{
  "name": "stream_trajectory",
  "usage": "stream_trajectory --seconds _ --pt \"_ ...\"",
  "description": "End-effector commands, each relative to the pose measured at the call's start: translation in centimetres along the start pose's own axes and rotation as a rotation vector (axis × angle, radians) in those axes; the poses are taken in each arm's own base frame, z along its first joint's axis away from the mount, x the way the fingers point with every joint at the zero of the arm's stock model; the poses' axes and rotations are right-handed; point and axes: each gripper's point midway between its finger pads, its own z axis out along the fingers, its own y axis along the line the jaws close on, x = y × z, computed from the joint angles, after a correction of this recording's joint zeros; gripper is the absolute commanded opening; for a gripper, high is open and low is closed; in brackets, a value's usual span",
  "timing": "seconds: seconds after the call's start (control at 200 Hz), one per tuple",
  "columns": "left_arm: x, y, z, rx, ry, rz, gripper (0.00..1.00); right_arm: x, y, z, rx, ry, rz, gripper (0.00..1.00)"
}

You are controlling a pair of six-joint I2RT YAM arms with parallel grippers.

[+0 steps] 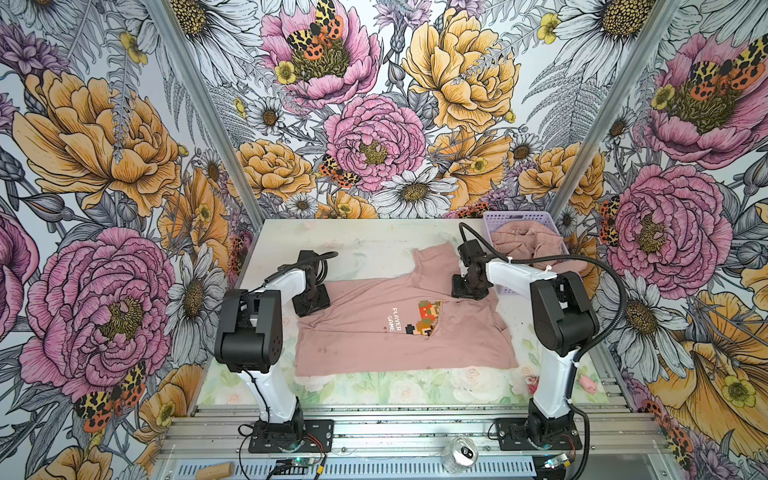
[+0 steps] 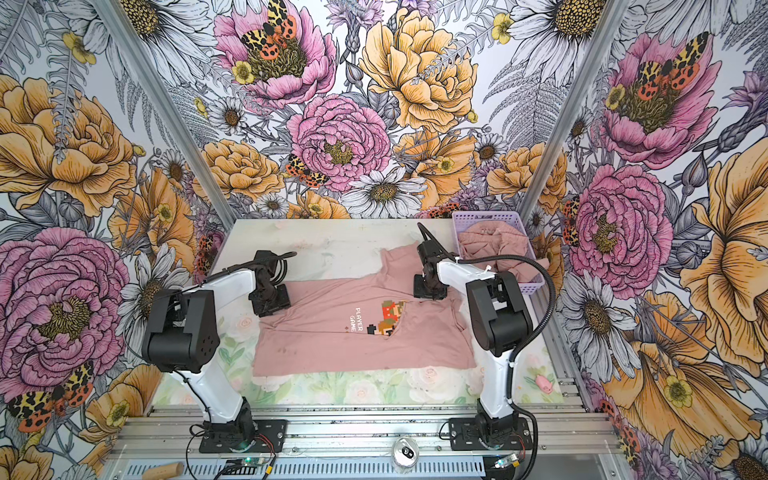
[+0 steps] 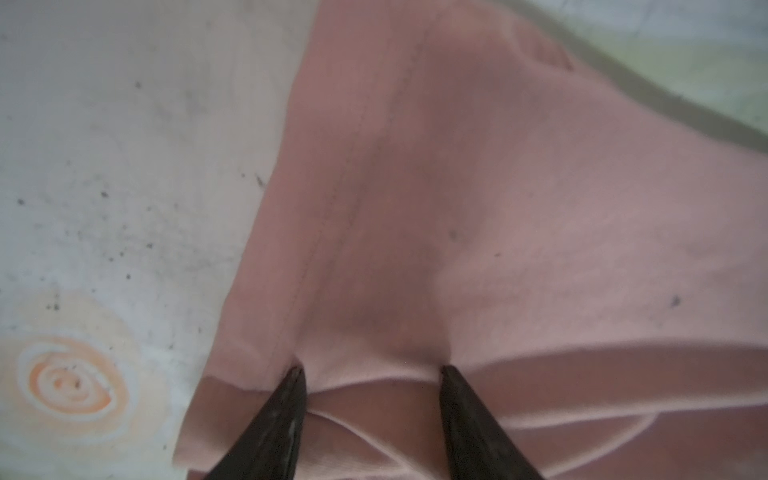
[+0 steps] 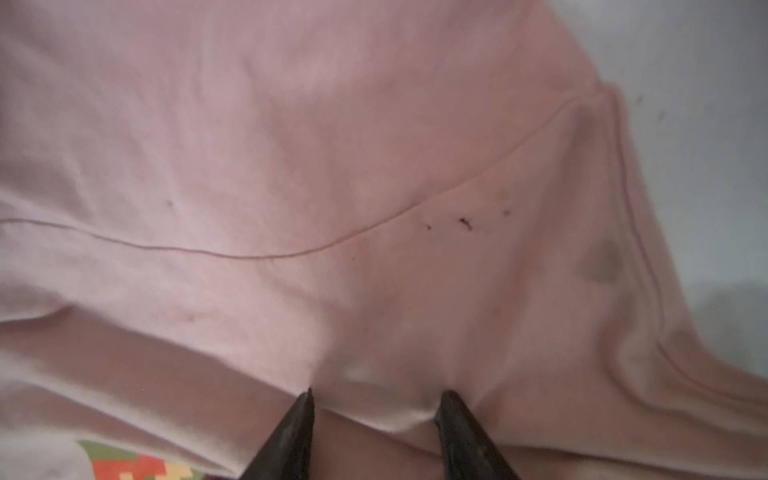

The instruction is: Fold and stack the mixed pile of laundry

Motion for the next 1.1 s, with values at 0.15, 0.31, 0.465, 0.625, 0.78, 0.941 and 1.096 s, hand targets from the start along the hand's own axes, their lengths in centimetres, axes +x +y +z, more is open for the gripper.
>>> stream_trajectory --seconds 0.15,0.31,0.465,0.625,0.78,0.941,1.096 --pt "-3.1 -0.9 -4.1 0.056 -0.090 -0.018 0.61 0.3 0.4 -1.1 0.007 0.034 -0.012 0.51" --pt "-8.7 -1.6 -6.4 0.086 -0.206 -0.002 0.61 -3.3 2.1 -3.5 -0.028 -0.041 -0.032 0.51" --pt "-10.6 -1.5 -3.6 0.097 -0.166 0.016 0.51 -4.5 2.6 -4.7 -0.041 -0.076 -0.035 0.51" --pt "-10.5 -1.8 -1.5 0.128 -0.113 0.027 0.45 -4.1 2.6 -4.8 -0.046 -0.070 -0.021 0.51" --pt "-9.3 -1.6 0.0 0.122 -0.066 0.022 0.44 -3.7 2.5 -4.5 -0.046 -0.057 -0.019 0.51" --pt "-7.9 -1.6 0.5 0.137 -0.016 0.020 0.40 -3.7 2.5 -4.5 -0.048 -0.055 -0.019 0.51" --pt "-5.9 -1.1 -1.3 0.145 0.002 0.023 0.39 -3.4 2.4 -4.6 -0.045 -0.052 -0.019 0.51"
